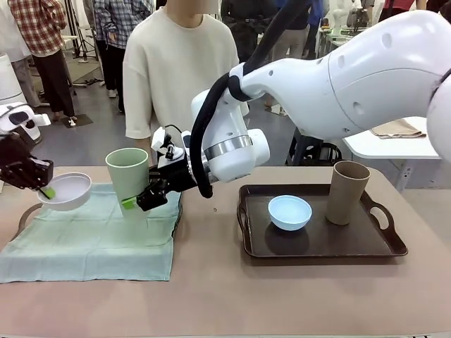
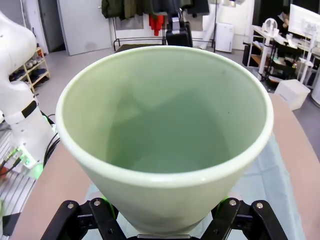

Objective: Set up a tray with a mat and arrange the tableware.
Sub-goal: Place the Picnic Bowl and Reusable plastic cup back onto the Handle tray in front of the human's position.

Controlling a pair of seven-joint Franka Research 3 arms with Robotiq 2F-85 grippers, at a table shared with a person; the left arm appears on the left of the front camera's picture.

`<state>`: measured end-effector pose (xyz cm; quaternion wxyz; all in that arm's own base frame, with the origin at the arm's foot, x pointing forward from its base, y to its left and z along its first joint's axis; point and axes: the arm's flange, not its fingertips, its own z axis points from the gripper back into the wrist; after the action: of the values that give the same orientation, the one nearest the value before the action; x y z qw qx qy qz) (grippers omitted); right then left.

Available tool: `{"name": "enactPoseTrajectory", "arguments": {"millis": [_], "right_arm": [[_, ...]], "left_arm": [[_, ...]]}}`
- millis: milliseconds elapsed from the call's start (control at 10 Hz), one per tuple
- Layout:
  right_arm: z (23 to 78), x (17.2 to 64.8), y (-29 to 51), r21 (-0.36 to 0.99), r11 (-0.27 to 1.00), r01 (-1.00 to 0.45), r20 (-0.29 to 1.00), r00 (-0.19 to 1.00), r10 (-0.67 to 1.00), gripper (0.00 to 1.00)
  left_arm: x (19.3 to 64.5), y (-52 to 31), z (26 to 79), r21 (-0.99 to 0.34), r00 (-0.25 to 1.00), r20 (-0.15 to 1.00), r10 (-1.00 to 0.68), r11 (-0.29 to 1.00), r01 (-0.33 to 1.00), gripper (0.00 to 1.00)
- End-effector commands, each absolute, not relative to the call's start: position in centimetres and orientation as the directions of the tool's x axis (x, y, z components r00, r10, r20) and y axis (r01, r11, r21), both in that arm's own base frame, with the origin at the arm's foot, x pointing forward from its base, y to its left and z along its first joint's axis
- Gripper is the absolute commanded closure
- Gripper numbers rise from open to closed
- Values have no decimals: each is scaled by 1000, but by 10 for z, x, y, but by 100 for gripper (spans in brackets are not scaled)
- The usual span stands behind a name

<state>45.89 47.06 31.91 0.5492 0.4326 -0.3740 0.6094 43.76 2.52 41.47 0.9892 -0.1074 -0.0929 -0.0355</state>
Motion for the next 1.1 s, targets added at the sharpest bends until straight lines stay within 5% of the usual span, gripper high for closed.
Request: {"name": "enactPoseTrajectory", "arguments": {"millis": [0, 1000], "right_arm": [[308, 460, 474, -8, -120, -993, 954, -44, 298, 18], [265, 471, 479, -16, -131, -991, 957, -53, 284, 18]], "left_arm": [[443, 23, 393, -217, 973, 220, -69, 969, 118, 96], [469, 13, 345, -239, 972, 230, -40, 966, 96, 96]]}}
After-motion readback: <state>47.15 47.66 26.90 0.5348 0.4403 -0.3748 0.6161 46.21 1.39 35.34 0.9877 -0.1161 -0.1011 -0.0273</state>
